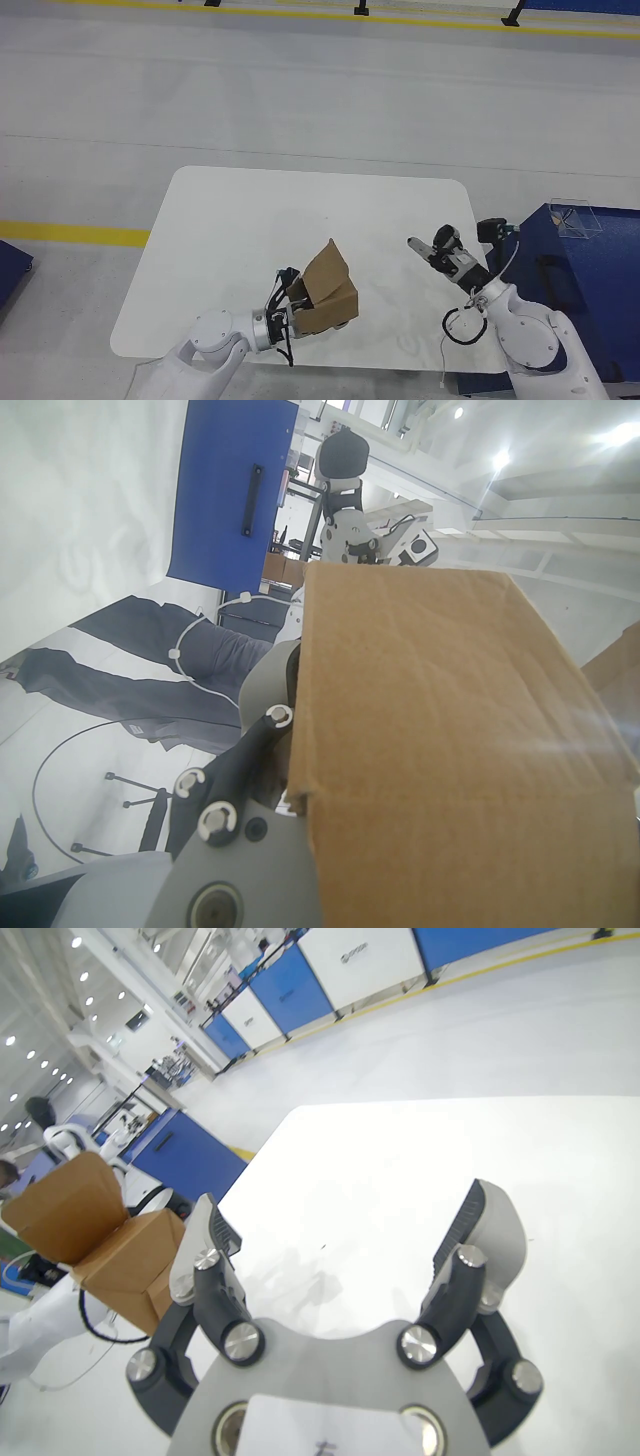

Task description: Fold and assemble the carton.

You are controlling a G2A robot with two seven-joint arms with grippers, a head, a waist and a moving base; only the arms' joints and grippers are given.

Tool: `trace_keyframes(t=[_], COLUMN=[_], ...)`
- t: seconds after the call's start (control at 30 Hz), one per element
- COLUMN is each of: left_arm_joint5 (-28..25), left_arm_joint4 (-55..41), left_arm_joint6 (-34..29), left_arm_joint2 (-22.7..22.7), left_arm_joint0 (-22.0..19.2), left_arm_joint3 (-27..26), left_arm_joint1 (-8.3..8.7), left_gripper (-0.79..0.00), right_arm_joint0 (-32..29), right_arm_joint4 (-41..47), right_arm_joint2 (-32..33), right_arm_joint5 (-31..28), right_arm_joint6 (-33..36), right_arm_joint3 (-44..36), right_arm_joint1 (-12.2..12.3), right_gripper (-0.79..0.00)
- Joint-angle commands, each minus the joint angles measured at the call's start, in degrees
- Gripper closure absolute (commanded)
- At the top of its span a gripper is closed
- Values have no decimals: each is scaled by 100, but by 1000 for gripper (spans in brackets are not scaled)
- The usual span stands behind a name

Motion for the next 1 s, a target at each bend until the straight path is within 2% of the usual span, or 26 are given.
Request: trace_keyframes(t=[0.0, 0.07, 0.13, 0.97], left_arm_joint5=[4, 6, -22, -76], left_arm_joint4=[8, 8, 6, -31], left_arm_joint6=[40, 105, 241, 283], left_arm_joint2=[44, 104, 158, 169], left_arm_joint0=[-32, -76, -139, -158], left_arm_joint3=[15, 31, 46, 38], left_arm_joint1=[-14, -36, -65, -77], left_gripper=[0, 0, 0, 0], right_arm_joint0=[-91, -176, -207, -200], right_arm_joint4=[-159, -271, -218, -194], right_arm_joint2=[219, 330, 364, 375], right_arm_joint5=[244, 456, 555, 563], right_arm_joint6=[-401, -722, -724, -730], right_arm_joint3=[-6, -9, 11, 14], right_arm_joint1=[-6, -19, -25, -26], right_gripper=[-785, -785, -785, -785])
